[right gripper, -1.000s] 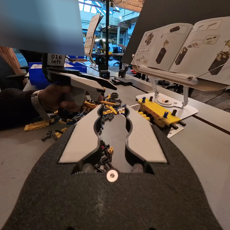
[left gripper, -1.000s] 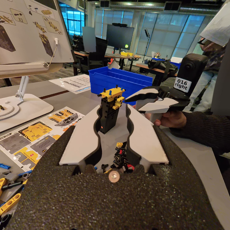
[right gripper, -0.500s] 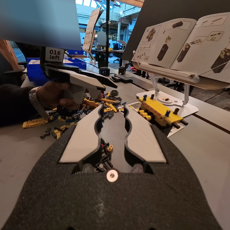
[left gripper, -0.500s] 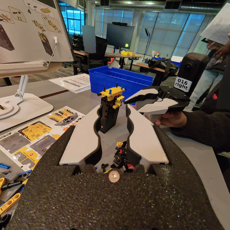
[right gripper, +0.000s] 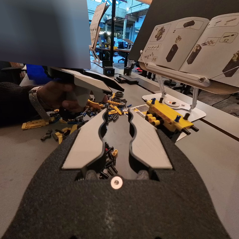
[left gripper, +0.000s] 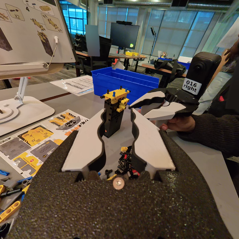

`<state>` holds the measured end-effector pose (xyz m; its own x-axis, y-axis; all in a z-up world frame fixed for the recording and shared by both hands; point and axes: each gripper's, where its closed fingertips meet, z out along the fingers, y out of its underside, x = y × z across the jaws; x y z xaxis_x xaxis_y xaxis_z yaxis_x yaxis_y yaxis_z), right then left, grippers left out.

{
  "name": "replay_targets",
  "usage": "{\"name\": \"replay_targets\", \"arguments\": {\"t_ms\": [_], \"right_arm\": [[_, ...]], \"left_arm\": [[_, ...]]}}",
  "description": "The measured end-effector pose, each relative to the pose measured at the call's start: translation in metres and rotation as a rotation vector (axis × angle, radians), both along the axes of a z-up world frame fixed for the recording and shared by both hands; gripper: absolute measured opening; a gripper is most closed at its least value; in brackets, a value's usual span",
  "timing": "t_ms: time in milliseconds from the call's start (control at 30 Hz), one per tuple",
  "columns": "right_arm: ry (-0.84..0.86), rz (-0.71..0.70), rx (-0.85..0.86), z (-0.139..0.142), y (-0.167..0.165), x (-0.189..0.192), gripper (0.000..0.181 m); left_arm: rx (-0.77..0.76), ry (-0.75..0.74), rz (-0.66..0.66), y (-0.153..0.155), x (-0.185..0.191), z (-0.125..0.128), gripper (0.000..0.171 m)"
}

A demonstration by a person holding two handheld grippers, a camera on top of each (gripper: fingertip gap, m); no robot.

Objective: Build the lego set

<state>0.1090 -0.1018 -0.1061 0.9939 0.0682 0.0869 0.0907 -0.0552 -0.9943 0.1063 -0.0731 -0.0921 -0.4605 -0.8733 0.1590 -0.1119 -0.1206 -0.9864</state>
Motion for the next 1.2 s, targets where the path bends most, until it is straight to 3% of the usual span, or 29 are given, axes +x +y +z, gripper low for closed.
{"name": "replay_targets", "arguments": {"t_ms": [1200], "right_arm": [[-0.013,0.007,-0.011,-0.0018,0.0010,-0.0032,0.029]], "left_arm": [[0.003,0.004,0.001,-0.0002,0.0006,-0.0012,0.037]]}}
